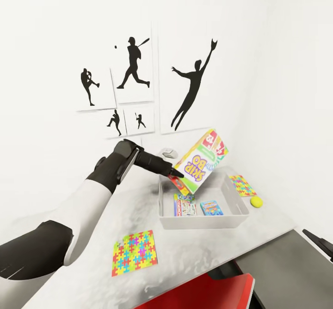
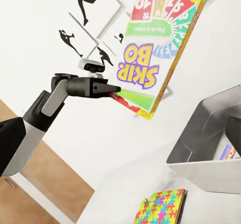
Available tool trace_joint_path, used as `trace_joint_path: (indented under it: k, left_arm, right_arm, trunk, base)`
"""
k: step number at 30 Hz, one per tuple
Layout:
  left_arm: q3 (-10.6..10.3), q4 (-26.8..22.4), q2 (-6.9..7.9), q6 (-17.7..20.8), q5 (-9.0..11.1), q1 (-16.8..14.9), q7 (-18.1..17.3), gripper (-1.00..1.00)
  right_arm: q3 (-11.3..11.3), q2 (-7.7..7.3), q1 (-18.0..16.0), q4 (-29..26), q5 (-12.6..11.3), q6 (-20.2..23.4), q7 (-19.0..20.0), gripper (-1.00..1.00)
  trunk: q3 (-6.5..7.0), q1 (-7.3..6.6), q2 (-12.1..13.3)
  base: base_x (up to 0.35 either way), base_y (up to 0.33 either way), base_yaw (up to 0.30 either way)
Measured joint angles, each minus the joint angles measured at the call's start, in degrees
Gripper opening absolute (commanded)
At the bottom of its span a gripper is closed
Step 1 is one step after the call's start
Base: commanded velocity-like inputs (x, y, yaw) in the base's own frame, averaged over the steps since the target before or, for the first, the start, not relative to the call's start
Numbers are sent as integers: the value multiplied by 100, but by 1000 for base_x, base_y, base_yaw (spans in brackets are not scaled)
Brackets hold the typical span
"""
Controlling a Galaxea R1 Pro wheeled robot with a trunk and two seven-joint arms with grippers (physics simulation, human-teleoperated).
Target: Put all the toys in the child's room - the three board games (two on the bed and one on the table), the two jigsaw puzzles on the table, and the tennis ball on the table - inside the toy box on the table in the child's room.
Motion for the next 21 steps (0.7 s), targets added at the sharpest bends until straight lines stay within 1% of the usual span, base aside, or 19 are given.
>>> trace_joint_path:
  k: [4,8,11,13,15,16,17,18,21]
  left_arm:
    - [4,-14,-3,-10,-1,-6,-31,-100]
    - [-1,52,7,-82,-20,-35,-236,-100]
    - [-17,363,25,-336,-43,-213,-368,-100]
    - [-31,705,25,-535,-58,-364,-406,-100]
    - [-43,1154,10,-808,-131,-500,-434,-100]
    - [-40,1233,4,-863,-144,-522,-439,-100]
    - [-44,1379,-11,-994,-291,-561,-451,-100]
    - [-41,1413,-18,-1024,-351,-570,-455,-100]
    - [-41,1506,-66,-1112,-810,-599,-469,-100]
  right_arm:
    - [0,0,0,-6,0,2,0,100]
    - [-5,0,0,-8,1,3,2,100]
    - [-4,0,0,-9,0,3,6,100]
    - [-2,0,0,-12,0,3,17,100]
    - [-3,0,0,-15,-1,2,55,100]
    - [-4,0,0,-16,1,2,70,100]
    - [-6,0,0,-17,3,2,120,100]
    - [-7,0,0,-17,4,1,137,100]
    - [-10,0,0,-22,6,0,201,100]
  trunk:
    - [0,0,0]
    - [0,0,0]
    - [-5,0,0]
    - [-17,0,1]
    - [-32,1,1]
    - [-40,0,1]
    - [-49,0,0]
    - [-58,1,1]
    - [-85,0,1]
  base:
    - [0,0,0]
    - [0,0,0]
    - [0,0,0]
    - [0,0,0]
    - [0,0,0]
    - [0,0,0]
    - [0,0,0]
    - [0,0,0]
    - [0,0,0]
